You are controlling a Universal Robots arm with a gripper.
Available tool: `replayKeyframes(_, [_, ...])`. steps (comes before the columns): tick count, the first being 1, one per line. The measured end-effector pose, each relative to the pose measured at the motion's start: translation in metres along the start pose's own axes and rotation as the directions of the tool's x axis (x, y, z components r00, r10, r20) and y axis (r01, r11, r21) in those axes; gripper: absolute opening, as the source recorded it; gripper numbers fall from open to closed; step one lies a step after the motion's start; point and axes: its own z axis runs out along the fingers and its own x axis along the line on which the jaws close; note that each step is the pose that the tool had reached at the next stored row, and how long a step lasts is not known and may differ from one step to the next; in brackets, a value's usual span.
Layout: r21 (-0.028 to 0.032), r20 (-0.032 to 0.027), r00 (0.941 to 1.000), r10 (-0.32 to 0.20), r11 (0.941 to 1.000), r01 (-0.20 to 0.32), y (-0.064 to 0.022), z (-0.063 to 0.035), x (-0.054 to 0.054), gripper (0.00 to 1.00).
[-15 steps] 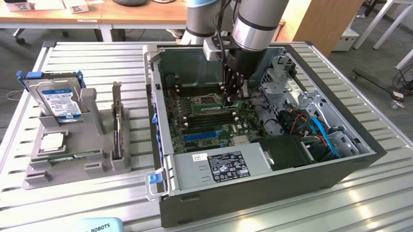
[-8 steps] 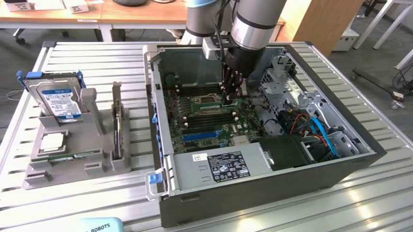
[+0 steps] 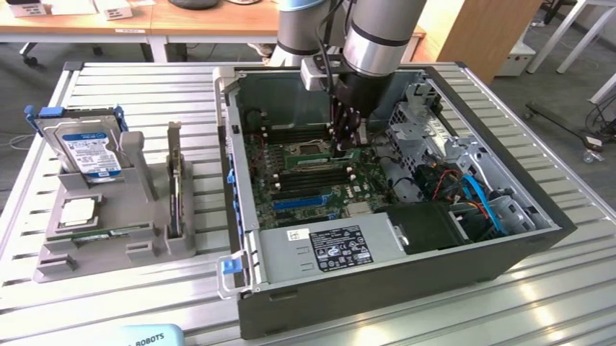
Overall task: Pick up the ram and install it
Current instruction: 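Insert the ram into the slot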
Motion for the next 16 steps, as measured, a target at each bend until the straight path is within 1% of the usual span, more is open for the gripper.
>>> replayKeyframes(7, [0.0002, 0.0004, 1.0, 0.0, 1.0, 0.0, 0.0, 0.0013, 0.0, 0.12])
replayKeyframes(16, [0.0, 0.0001, 1.0, 0.0, 1.0, 0.0, -0.0003, 0.0086, 0.0002, 0.12])
